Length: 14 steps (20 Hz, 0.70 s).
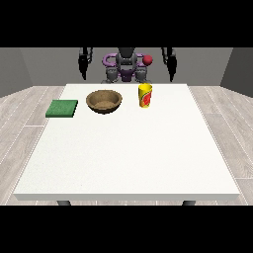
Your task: Pick the cup and pour the ball into the bowl, then pick the bowl and place it on the pad
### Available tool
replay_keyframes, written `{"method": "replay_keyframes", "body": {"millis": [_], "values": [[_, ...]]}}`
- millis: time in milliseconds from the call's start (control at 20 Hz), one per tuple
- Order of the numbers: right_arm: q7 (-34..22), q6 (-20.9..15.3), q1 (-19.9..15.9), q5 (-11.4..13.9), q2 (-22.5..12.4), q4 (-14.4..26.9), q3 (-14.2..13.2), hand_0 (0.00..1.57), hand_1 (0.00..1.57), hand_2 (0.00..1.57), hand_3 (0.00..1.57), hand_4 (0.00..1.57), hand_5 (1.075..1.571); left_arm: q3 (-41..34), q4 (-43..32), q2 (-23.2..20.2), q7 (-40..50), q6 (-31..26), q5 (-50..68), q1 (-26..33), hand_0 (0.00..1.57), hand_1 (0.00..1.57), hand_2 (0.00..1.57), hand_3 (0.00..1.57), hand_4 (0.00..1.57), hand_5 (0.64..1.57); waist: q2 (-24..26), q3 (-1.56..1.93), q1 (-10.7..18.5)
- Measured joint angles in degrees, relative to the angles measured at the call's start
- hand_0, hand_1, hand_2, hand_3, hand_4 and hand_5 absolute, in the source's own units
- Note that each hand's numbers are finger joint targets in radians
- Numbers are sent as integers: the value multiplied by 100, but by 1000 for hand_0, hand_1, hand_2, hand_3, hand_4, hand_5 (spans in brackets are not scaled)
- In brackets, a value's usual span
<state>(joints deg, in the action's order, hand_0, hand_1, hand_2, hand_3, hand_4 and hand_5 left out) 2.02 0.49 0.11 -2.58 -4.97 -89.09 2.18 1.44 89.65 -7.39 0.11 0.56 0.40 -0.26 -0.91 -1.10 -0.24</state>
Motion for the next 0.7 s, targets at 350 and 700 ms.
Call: {"method": "replay_keyframes", "body": {"millis": [350,700], "values": [[-467,-8,71,-132,-76,-479,-32,0,0,0,0,541,1571,25,537,25,493,18,166,19,0,0,0,0,0,1563,1387,78,-2],[-1535,-88,1004,-733,85,-1304,-79,0,0,0,0,524,1570,603,1580,581,1516,399,513,940,0,0,0,0,0,1553,2552,106,7]]}}
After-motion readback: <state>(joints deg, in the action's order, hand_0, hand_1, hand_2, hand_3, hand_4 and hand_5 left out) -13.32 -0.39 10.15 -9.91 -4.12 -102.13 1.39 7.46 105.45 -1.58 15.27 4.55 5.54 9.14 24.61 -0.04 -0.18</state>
